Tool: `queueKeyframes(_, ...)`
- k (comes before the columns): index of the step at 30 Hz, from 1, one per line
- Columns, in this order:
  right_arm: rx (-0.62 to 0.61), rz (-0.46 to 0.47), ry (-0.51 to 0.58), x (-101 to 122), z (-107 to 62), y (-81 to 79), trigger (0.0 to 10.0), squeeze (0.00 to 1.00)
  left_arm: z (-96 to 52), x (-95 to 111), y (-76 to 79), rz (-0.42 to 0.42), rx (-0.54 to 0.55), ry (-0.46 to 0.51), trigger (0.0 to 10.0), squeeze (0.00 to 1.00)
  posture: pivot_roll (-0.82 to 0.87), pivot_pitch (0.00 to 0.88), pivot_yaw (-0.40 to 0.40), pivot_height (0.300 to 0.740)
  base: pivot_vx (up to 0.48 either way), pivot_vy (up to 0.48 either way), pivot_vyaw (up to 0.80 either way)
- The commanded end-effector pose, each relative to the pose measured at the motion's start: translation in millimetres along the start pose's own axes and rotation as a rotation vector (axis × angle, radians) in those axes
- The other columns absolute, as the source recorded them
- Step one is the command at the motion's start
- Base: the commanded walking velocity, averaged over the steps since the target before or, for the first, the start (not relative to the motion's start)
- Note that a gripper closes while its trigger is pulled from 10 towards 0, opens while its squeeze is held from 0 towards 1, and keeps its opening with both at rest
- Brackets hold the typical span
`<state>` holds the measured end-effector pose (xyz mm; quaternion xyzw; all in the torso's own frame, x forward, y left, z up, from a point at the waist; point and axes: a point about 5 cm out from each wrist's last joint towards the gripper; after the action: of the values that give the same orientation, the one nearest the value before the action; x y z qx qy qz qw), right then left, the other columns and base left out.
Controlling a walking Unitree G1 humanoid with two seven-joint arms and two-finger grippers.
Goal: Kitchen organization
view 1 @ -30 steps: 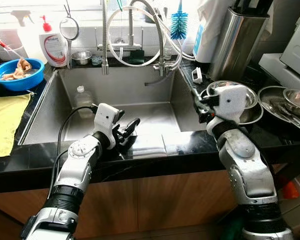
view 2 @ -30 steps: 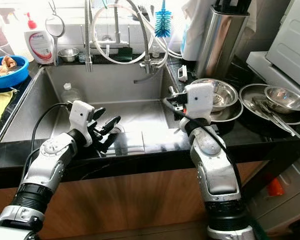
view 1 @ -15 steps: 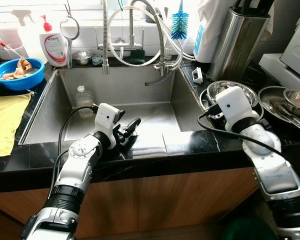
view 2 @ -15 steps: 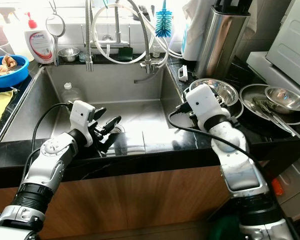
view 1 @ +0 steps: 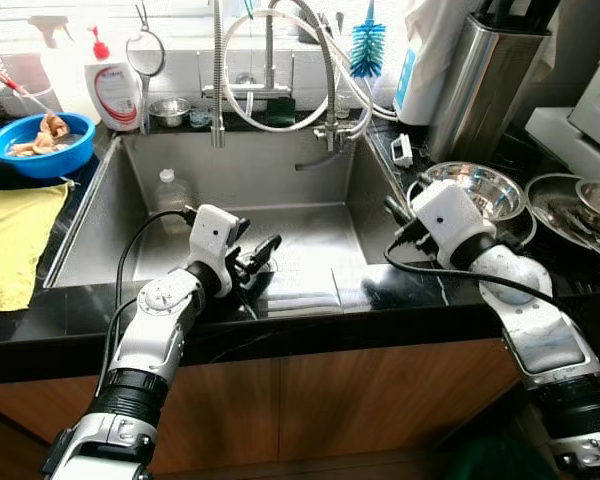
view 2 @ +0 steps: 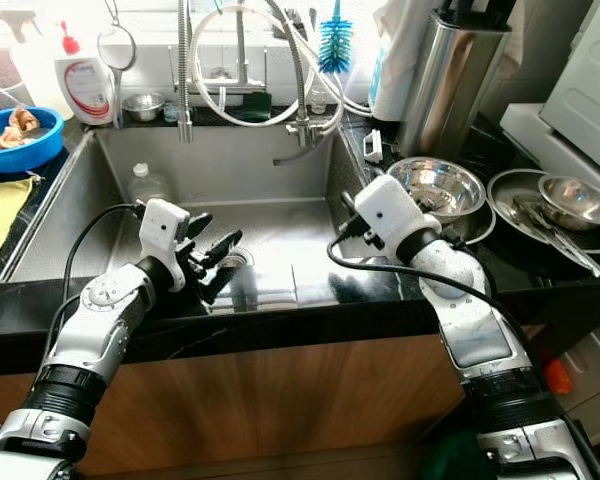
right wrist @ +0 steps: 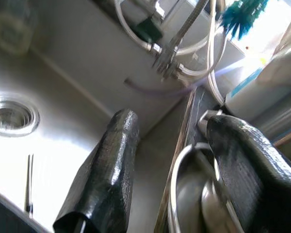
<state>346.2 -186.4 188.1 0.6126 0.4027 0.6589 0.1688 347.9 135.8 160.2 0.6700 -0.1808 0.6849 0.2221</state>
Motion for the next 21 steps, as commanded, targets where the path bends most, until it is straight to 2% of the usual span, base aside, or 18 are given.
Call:
queueKeyframes(1,0.005,-0.017,0.002,0.6,2.6,4.1,10.0,0.0,1.7,3.5,-0.8,0.008,0.0,-0.002,10.0,0.0,0.03,0.0,-0.047,0.74,0.0,0.0,0.0)
queueKeyframes(16,-0.041,-0.005,-0.016,-2.5,14.2,16.4,10.0,0.0,1.8,4.1,0.5,0.009,0.0,0.003,10.0,0.0,0.04,0.0,-0.053,0.74,0.0,0.0,0.0)
queueKeyframes(17,-0.042,-0.005,-0.017,-2.9,14.1,16.8,3.8,0.0,1.8,4.2,0.3,0.009,0.001,0.004,10.0,0.0,0.04,0.0,-0.055,0.74,0.0,0.0,0.0)
queueKeyframes(18,-0.042,-0.006,-0.017,-3.1,14.1,17.0,3.8,0.0,1.7,4.3,0.3,0.01,0.002,0.004,10.0,0.0,0.04,0.0,-0.055,0.74,0.0,0.0,0.0)
queueKeyframes(19,-0.044,-0.003,-0.019,-3.7,13.8,17.4,0.0,0.0,1.6,4.4,-0.2,0.01,0.003,0.004,10.0,0.0,0.04,0.0,-0.055,0.74,0.0,0.0,0.0)
queueKeyframes(21,-0.039,-0.005,-0.023,-4.5,13.4,16.5,0.0,0.0,1.6,4.3,-0.2,0.009,0.004,0.005,10.0,0.0,0.04,0.0,-0.056,0.74,0.0,0.0,0.0)
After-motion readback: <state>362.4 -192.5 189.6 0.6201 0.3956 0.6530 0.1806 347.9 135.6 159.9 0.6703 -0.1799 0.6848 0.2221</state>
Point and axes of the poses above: a point about 5 cm out from each wrist's last joint towards the gripper, its own z axis pointing out of the wrist towards the gripper, its own x axis along the axis of the wrist's last joint, y = z × x, and after that the axes turned 9 degrees about -z, right-handed
